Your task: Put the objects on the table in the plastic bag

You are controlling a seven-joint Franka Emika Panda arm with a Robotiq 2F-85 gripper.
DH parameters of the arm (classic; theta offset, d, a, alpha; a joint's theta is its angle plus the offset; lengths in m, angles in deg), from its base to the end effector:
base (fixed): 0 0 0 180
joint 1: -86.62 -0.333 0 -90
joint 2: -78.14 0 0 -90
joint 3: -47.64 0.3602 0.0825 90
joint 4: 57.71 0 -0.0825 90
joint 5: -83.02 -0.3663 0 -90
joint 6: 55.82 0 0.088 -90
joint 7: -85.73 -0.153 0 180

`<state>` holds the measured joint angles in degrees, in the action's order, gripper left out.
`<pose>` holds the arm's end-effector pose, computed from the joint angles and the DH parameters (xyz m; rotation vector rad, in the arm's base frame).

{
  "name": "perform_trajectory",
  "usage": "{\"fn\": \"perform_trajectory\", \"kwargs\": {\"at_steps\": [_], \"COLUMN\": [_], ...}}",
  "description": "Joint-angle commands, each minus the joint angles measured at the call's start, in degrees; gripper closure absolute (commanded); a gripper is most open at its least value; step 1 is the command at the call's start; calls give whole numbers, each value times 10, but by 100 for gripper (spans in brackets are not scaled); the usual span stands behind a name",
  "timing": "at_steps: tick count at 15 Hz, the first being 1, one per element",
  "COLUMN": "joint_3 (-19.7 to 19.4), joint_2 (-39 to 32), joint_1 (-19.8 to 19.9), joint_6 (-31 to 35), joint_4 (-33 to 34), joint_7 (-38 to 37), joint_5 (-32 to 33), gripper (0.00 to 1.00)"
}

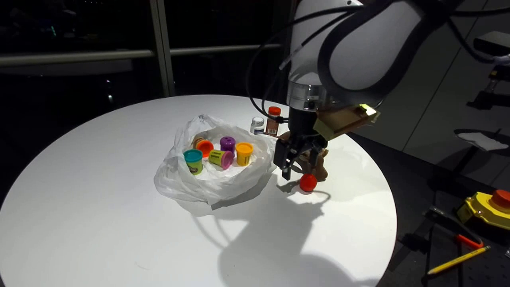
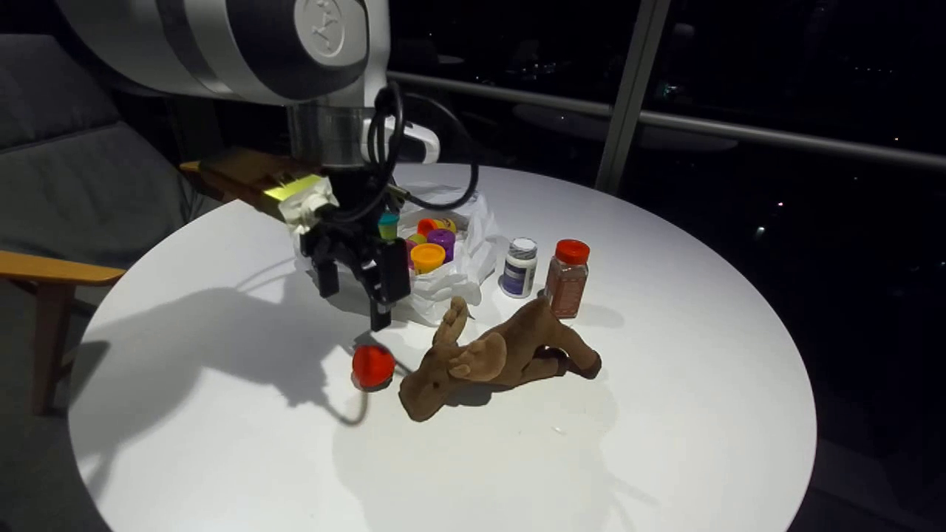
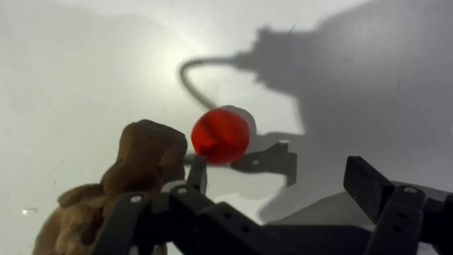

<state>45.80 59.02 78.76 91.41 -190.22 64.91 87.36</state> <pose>0.5159 0.0533 0.2040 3.0603 -0.2942 -0.0975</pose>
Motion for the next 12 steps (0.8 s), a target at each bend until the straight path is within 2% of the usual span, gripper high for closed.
{"fn": "perform_trajectory", "kwargs": {"at_steps": [1, 5, 12], "joint_3": [11, 14, 6], "joint_2": [12, 6, -17], "joint_1": [33, 44, 44], "joint_6": [22, 20, 14], "joint_4": [-37, -37, -16], "joint_7": [29, 41, 35], "joint_5": [-56, -89, -88], "gripper": [0, 0, 0]}}
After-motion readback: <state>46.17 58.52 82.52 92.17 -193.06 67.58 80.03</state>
